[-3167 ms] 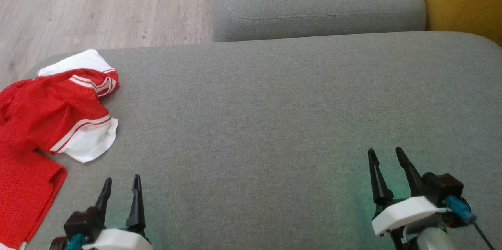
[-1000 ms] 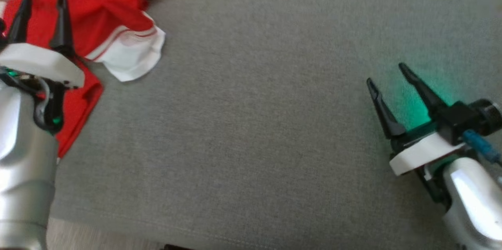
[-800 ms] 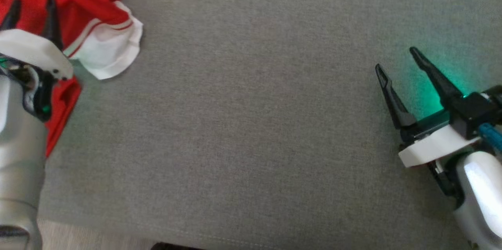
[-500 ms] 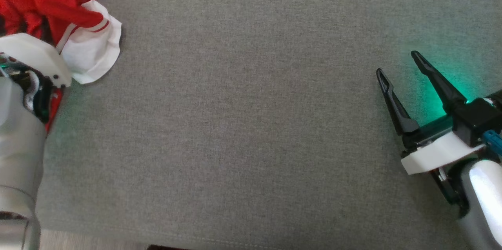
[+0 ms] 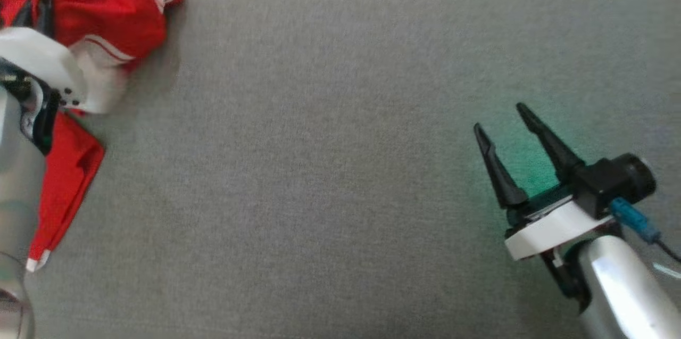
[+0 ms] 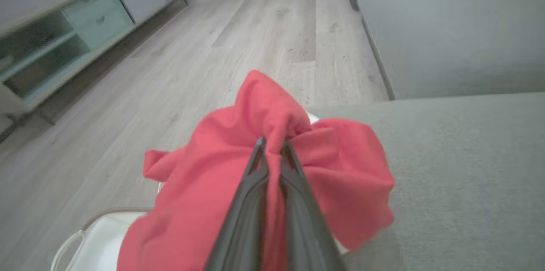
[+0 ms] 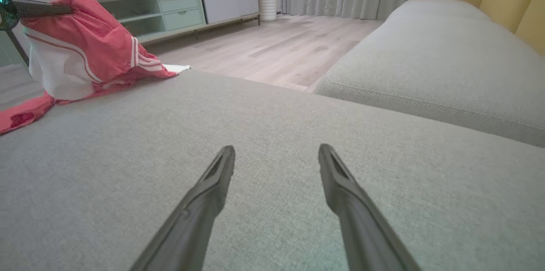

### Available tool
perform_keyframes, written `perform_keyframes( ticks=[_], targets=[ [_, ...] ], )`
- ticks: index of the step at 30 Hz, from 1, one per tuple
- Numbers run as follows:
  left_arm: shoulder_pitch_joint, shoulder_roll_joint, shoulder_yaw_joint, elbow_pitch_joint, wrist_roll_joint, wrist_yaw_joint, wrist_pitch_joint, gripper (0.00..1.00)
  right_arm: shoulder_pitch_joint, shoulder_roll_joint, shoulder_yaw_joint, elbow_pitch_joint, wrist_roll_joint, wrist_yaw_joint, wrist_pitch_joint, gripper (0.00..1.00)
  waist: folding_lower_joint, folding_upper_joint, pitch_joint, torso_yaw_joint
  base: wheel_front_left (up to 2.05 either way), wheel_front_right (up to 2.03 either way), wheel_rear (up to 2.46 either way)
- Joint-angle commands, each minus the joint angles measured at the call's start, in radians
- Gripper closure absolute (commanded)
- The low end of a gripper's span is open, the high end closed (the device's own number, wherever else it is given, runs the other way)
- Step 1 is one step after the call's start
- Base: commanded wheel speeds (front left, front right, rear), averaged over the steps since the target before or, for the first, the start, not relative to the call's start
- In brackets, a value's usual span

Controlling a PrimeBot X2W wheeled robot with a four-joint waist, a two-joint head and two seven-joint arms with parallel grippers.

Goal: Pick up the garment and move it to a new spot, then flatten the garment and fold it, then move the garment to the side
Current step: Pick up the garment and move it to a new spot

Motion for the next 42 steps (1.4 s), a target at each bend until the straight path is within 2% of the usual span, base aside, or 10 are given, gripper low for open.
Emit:
perform_keyframes(
  ticks=[1,11,17,22,23,29,32,35,38,42],
  targets=[
    [-0.040,0.075,0.002,-0.057,-0.016,0.002,-0.002,1.00,0.009,0.009,0.022,-0.010,0.009,-0.001,-0.022,0.00,0.0001,0.0000,-0.083,-0.034,0.00,0.00,0.00],
    [0.065,0.107,-0.106,-0.402,-0.149,0.002,0.108,1.00,0.002,0.089,0.051,0.114,0.037,-0.001,-0.094,0.00,0.0001,0.0000,-0.232,-0.098,0.00,0.00,0.00],
    [0.199,0.116,-0.110,-0.743,-0.276,0.005,0.222,1.00,0.006,0.115,0.045,0.146,0.049,-0.001,-0.115,0.00,0.0001,0.0000,-0.263,-0.141,0.00,0.00,0.00],
    [0.334,0.105,-0.107,-1.067,-0.443,0.021,0.339,1.00,0.007,0.125,0.041,0.154,0.053,-0.001,-0.123,0.00,0.0001,0.0000,-0.261,-0.189,0.00,0.00,0.00],
    [0.384,0.113,-0.114,-1.184,-0.498,0.029,0.382,1.00,0.002,0.130,0.040,0.155,0.052,-0.001,-0.125,0.00,0.0001,0.0000,-0.255,-0.213,0.00,0.00,0.00],
    [0.474,0.141,-0.114,-1.436,-0.642,0.071,0.479,1.00,-0.010,0.140,0.050,0.156,0.052,-0.001,-0.128,0.00,0.0001,0.0000,-0.241,-0.290,0.00,0.00,0.00],
    [0.494,0.157,-0.114,-1.482,-0.704,0.096,0.529,1.00,-0.019,0.148,0.062,0.152,0.055,-0.001,-0.129,0.00,0.0001,0.0000,-0.232,-0.335,0.00,0.00,0.00],
    [0.493,0.167,-0.114,-1.460,-0.725,0.116,0.558,1.00,-0.026,0.159,0.072,0.141,0.059,-0.001,-0.129,0.00,0.0001,0.0000,-0.222,-0.381,0.00,0.00,0.00],
    [0.473,0.157,-0.126,-1.381,-0.722,0.128,0.576,1.00,-0.033,0.168,0.089,0.137,0.061,-0.001,-0.129,0.00,0.0001,0.0000,-0.208,-0.426,0.00,0.00,0.00],
    [0.410,0.124,-0.139,-1.200,-0.680,0.143,0.569,1.00,-0.053,0.181,0.111,0.133,0.066,-0.001,-0.129,0.00,0.0001,0.0000,-0.177,-0.491,0.00,0.00,0.00]
  ],
)
